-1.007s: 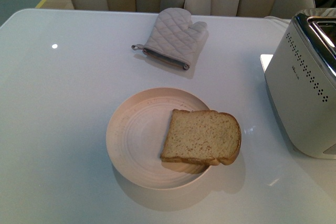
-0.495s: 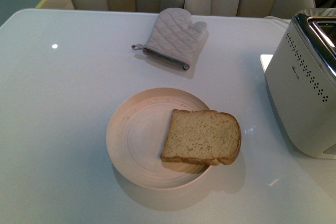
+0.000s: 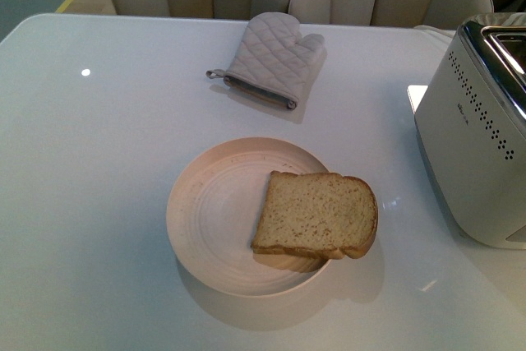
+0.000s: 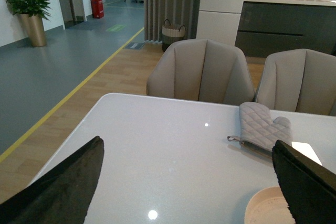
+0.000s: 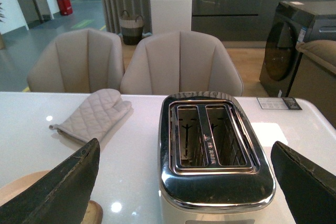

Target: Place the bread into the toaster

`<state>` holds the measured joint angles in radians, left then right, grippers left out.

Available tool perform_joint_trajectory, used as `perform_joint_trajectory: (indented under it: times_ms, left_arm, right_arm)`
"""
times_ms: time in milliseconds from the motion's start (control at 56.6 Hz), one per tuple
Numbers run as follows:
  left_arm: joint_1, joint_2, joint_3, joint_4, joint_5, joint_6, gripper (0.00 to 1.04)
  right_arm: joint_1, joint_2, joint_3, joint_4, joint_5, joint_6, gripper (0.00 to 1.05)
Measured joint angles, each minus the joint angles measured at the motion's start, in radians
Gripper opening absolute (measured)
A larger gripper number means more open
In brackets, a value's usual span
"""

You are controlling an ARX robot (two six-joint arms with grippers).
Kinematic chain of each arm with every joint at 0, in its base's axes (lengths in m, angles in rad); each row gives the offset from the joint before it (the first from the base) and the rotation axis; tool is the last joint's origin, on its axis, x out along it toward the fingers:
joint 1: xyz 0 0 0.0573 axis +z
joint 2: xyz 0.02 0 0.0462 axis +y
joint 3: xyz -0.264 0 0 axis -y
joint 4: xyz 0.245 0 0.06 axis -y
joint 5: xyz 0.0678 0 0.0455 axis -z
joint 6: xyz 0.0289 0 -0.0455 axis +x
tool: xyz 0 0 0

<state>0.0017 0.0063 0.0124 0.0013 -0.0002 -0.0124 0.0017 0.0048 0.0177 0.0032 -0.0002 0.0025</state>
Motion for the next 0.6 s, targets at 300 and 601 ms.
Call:
perform_joint_trajectory:
  times_ms: [300, 601]
  left_arm:
    - [0.000, -0.001, 0.000, 0.000, 0.000, 0.001, 0.97]
    - [0.000, -0.001, 0.000, 0.000, 0.000, 0.001, 0.97]
  right_arm:
    - [0.072, 0.198, 0.110, -0.329, 0.101, 0.008, 0.96]
    - [0.299, 0.603, 0.194, -0.067, 0.204, 0.175, 0.96]
